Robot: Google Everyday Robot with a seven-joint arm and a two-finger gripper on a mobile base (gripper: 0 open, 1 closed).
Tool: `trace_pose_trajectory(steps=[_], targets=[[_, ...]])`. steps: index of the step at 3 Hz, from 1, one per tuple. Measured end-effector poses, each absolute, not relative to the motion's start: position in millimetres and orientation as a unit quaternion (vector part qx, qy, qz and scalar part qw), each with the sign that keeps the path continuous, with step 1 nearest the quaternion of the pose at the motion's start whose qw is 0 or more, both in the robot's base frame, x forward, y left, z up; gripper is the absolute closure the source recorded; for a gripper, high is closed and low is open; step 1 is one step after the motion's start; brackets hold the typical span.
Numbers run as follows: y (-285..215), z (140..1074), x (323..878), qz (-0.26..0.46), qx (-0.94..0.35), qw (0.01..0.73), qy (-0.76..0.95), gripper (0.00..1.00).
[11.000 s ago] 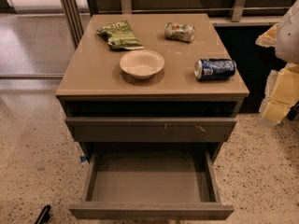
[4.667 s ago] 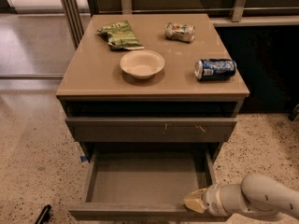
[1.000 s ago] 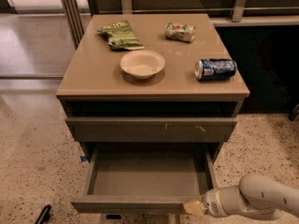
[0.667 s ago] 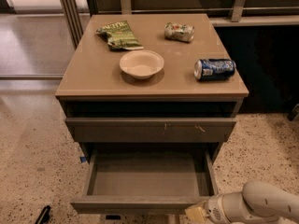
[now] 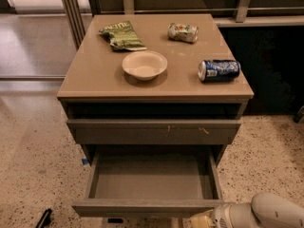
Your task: Close middle drawer
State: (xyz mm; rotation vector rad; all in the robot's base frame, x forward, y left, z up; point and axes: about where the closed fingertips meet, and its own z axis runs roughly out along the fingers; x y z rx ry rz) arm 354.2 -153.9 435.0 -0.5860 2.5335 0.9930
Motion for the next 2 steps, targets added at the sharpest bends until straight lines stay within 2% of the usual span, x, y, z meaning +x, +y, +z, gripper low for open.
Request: trace_pose_trajectory(steps=[2], targets=[[-141.1, 430.6, 385.1, 0.339, -0.231, 0.200, 0.890, 1.00]])
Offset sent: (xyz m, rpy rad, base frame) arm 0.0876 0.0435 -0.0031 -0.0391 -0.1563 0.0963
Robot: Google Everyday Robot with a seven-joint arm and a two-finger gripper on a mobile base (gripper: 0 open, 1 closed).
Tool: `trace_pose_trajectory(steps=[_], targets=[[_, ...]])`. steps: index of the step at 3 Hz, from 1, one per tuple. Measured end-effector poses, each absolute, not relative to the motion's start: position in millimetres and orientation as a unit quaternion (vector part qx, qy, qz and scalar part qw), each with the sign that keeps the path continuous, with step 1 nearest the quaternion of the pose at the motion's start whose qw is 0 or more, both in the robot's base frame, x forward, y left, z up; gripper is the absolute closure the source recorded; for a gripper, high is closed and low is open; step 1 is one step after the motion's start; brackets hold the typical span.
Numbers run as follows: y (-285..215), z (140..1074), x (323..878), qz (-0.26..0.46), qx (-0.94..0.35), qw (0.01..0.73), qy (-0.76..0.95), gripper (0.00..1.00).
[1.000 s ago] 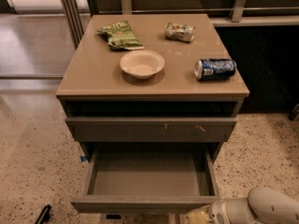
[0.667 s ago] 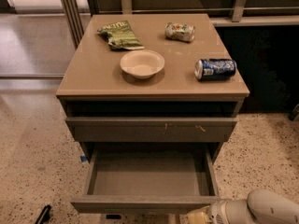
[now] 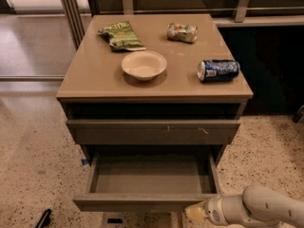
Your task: Close middle drawer
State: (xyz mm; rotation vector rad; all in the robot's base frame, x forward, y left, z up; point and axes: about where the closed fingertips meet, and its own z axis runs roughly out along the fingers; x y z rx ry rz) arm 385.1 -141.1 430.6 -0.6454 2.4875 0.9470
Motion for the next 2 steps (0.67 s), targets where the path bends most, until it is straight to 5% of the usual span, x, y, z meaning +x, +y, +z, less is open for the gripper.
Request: trace_pose_trajectory(steps=[2], targets=[[-127.3, 430.2, 407.8, 0.332, -0.248, 0.210, 0.885, 1.00]])
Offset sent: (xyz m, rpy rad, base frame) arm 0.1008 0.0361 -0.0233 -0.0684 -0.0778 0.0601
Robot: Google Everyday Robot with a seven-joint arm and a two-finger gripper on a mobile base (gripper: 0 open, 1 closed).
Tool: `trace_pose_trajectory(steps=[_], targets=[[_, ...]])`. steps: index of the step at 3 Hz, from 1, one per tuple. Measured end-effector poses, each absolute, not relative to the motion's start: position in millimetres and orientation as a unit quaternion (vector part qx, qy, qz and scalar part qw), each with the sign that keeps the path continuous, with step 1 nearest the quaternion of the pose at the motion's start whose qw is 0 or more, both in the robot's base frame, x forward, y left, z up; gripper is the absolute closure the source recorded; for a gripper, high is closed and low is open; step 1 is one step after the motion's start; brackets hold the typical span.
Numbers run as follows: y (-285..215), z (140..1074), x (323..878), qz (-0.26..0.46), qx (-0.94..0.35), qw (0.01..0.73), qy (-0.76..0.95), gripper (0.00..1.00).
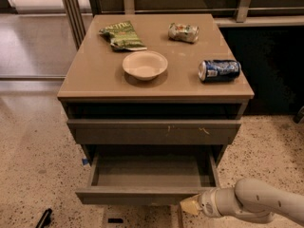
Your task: Close middle drawer
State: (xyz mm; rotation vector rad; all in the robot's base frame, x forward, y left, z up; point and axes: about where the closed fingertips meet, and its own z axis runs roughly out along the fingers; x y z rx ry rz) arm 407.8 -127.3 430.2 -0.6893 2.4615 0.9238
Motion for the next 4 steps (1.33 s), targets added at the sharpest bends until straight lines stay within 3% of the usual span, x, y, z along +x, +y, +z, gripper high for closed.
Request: trace_pose_trajectory(steps=[4], targets=[[-129, 424, 466, 0.283, -0.244, 0.246, 0.894, 1.00]])
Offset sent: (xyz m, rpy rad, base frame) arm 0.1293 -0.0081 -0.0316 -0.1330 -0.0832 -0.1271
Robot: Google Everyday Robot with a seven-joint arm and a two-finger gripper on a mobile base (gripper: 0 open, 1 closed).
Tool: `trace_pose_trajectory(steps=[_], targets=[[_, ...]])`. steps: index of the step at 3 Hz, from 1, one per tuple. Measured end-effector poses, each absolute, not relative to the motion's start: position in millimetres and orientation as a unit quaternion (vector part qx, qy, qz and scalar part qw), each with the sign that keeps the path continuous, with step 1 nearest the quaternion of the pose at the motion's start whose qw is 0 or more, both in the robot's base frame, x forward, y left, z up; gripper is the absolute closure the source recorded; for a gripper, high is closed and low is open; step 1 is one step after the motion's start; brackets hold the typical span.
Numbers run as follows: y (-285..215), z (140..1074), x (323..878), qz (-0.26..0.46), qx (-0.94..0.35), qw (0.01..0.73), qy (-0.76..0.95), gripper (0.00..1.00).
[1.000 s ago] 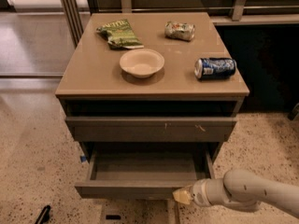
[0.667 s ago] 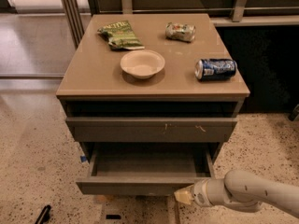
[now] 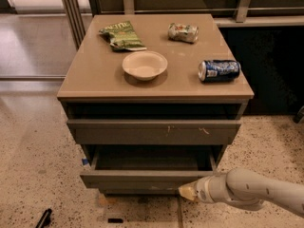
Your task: Close middle drawer
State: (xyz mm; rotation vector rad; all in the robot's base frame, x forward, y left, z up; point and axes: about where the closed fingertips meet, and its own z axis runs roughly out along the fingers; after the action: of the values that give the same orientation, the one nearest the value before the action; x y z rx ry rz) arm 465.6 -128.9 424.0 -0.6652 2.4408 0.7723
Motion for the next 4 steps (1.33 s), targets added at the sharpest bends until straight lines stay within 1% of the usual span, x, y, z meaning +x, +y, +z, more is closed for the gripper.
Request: trace_pose_trajectory(steps=[1, 2, 3, 4], targets=[[-131, 420, 475, 0.295, -0.256, 0.238, 0.889, 1.00], [-152, 427, 500, 0.287, -0.214, 0.263, 0.896, 1.00], [-159, 428, 505, 0.281, -0.198, 0.274, 0.898, 1.00], [-177, 426, 524, 0.254, -0.161, 0.302, 0.905, 1.00]])
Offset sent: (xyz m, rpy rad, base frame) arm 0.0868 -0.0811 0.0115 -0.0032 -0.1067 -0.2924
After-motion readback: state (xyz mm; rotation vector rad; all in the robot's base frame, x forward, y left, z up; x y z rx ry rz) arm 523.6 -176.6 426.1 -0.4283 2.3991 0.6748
